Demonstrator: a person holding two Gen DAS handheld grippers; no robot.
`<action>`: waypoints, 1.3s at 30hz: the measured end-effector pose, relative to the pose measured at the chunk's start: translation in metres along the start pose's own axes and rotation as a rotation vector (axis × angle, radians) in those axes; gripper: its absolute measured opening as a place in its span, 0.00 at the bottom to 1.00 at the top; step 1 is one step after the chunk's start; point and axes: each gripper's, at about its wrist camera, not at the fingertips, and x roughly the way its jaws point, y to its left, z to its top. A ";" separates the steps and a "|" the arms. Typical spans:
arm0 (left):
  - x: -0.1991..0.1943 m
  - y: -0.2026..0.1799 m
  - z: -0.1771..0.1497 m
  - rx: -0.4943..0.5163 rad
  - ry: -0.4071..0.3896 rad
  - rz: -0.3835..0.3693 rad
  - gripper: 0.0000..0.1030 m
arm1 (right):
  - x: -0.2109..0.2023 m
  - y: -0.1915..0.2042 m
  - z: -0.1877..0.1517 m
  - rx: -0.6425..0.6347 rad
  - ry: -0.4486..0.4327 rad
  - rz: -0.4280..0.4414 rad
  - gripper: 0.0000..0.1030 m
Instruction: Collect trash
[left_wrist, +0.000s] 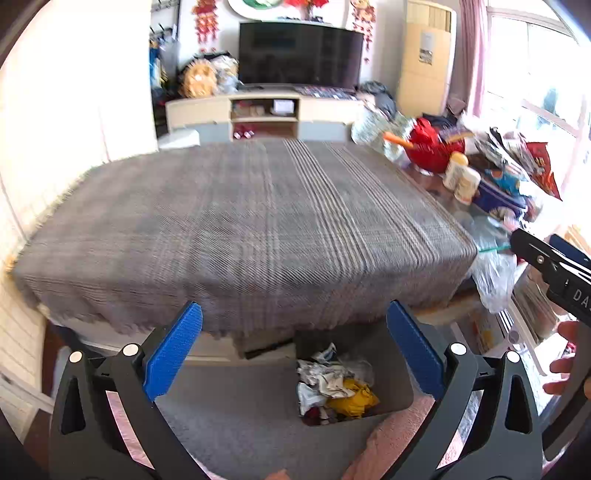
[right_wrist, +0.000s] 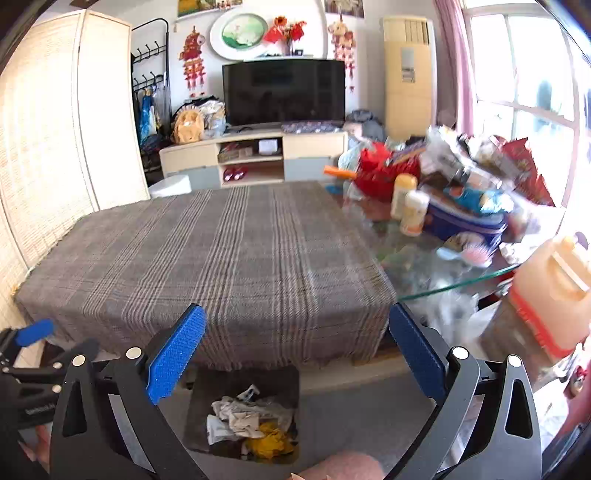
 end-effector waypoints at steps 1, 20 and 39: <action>-0.011 0.002 0.003 -0.009 -0.016 -0.002 0.92 | -0.007 -0.001 0.002 -0.003 -0.010 -0.003 0.97; -0.122 0.002 0.026 -0.010 -0.281 0.018 0.92 | -0.104 0.012 0.035 -0.054 -0.220 -0.002 0.97; -0.133 0.007 0.028 -0.035 -0.320 0.040 0.92 | -0.117 0.016 0.037 -0.044 -0.250 0.006 0.97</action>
